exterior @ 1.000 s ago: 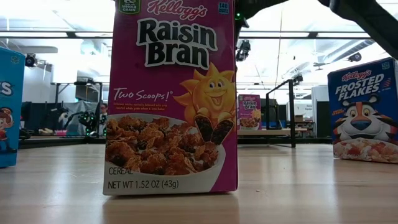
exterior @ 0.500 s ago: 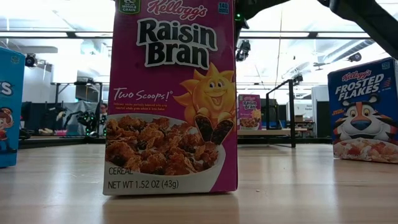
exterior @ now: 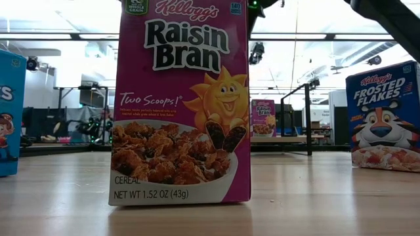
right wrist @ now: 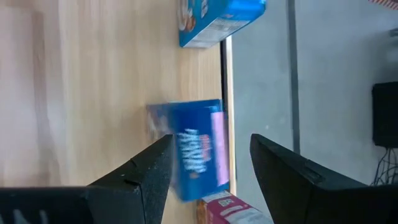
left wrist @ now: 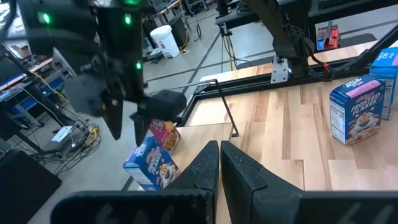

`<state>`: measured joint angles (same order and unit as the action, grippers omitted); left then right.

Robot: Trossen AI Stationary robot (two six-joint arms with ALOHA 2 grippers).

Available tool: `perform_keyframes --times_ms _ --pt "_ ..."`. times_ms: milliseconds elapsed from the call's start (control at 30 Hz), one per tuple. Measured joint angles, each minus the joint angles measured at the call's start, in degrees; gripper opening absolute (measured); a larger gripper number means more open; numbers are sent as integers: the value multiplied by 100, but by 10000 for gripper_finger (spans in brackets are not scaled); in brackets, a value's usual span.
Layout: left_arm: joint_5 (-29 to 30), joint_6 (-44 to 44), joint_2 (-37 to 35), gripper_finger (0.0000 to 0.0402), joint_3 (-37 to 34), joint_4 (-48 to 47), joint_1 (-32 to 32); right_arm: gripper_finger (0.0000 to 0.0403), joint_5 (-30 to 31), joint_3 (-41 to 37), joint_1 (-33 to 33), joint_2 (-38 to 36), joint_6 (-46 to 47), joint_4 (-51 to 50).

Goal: Stack cereal on shelf
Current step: Put the top dark blue cereal box on the shelf Adjust the dark blue cereal box

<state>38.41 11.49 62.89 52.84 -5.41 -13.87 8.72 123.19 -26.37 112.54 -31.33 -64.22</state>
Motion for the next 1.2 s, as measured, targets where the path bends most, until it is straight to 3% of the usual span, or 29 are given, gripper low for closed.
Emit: perform_keyframes --times_ms 200,400,567,767,933,1200 --pt "1 -64 2 0 -2 -99 0 167 -439 120 -2 -177 189 -561" --pt "1 -105 2 0 -2 -196 0 86 -1334 -51 -15 -295 521 -931" --pt "1 -110 2 0 -2 -208 0 18 -1367 -454 -15 -337 589 -846" --pt "1 -129 2 0 -2 -226 0 12 -1287 -1236 -29 -346 750 -173" --pt "1 -127 2 0 -2 -256 0 12 -597 -1900 -10 -346 902 690" --pt "2 -108 2 0 -4 -252 11 12 -355 -2312 -2 -346 931 1280"
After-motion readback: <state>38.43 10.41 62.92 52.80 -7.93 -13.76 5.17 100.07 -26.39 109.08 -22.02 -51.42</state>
